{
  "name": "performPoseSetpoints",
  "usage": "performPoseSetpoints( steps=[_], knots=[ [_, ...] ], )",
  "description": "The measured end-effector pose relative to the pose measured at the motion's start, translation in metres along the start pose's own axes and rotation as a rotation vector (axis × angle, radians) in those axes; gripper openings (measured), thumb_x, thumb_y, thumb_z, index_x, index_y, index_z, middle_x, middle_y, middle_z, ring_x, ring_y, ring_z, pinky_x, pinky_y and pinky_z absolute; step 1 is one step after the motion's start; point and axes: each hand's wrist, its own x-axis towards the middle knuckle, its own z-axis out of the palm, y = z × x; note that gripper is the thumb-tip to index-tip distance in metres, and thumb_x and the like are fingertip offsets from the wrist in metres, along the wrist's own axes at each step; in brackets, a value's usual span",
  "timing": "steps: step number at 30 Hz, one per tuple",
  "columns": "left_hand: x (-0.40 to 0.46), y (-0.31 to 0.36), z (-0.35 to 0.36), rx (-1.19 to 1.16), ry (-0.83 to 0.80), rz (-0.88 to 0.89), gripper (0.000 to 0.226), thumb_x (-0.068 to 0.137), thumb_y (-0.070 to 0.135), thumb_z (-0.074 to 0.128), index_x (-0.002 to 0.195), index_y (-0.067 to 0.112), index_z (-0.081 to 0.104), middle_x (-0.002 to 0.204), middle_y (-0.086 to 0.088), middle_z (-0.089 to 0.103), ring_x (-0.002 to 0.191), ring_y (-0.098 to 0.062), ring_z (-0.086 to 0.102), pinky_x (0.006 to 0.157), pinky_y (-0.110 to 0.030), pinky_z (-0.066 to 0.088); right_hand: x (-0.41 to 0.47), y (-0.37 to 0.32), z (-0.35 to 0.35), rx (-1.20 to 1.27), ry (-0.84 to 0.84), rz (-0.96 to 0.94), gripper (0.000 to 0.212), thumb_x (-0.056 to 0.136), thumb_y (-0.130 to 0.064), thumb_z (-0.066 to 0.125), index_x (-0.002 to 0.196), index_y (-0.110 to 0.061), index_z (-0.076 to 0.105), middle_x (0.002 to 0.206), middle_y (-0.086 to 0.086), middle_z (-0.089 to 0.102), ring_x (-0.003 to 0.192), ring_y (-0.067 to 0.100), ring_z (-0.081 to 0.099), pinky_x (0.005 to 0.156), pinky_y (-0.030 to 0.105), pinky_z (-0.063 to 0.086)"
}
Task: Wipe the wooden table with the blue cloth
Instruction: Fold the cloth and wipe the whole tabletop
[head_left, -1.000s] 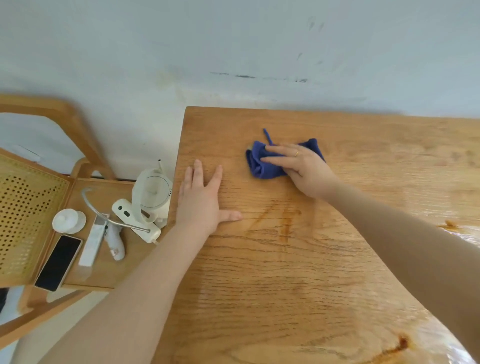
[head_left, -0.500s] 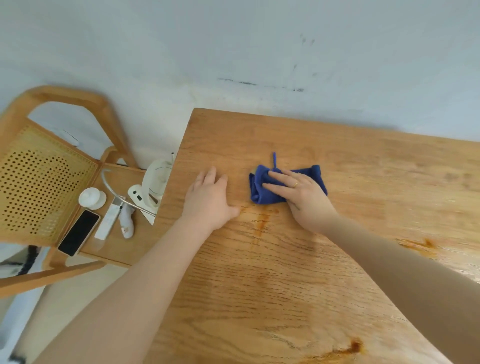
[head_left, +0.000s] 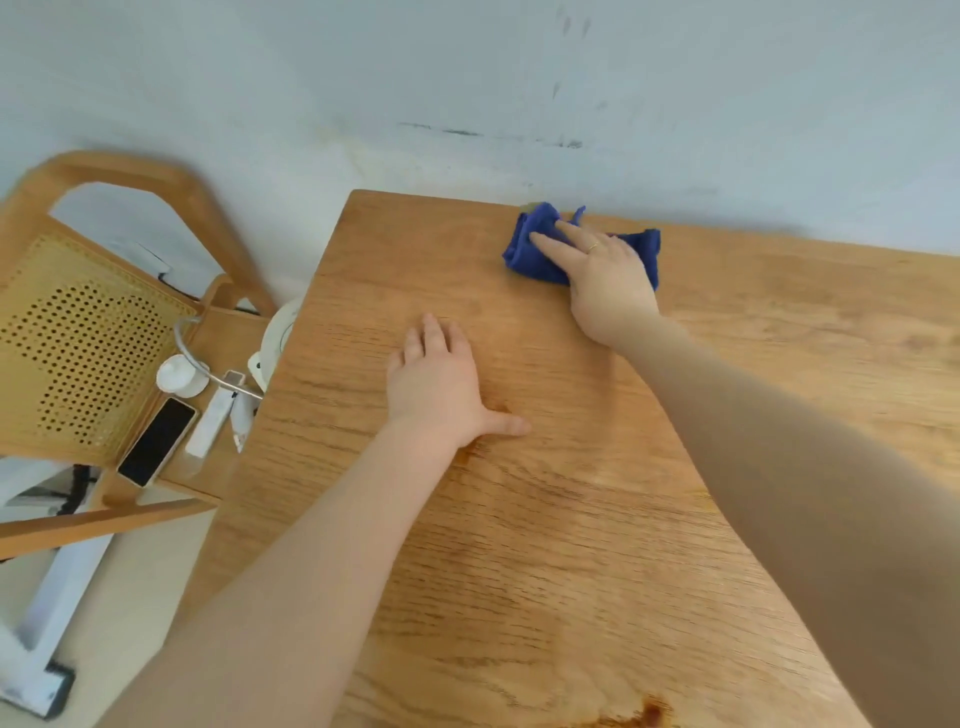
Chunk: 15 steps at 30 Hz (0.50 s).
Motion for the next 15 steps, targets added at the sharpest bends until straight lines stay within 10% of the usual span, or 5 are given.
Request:
performPoseSetpoints(
  steps=[8, 15],
  knots=[
    [0.002, 0.005, 0.002, -0.052, 0.015, -0.037, 0.133, 0.056, 0.074, 0.067, 0.149, 0.01, -0.003, 0.157, -0.013, -0.007, 0.145, -0.029, -0.002, 0.116, -0.04, 0.013, -0.066, -0.015, 0.009, 0.086, -0.022, -0.21, 0.038, 0.09, -0.031, 0.042, 0.124, -0.027, 0.058, 0.136, 0.007, 0.052, 0.125, 0.036, 0.045, 0.103, 0.05, 0.034],
    [0.002, 0.0, 0.009, -0.085, 0.052, -0.027, 0.132, 0.056, 0.074, 0.066, 0.149, 0.013, -0.005, 0.157, -0.011, -0.011, 0.145, -0.026, -0.005, 0.117, -0.039, 0.007, 0.039, 0.021, -0.002, -0.036, 0.019, 0.043, 0.038, 0.099, -0.024, 0.034, 0.136, -0.026, 0.043, 0.147, 0.005, 0.036, 0.128, 0.032, 0.034, 0.107, 0.04, 0.026]
  ],
)
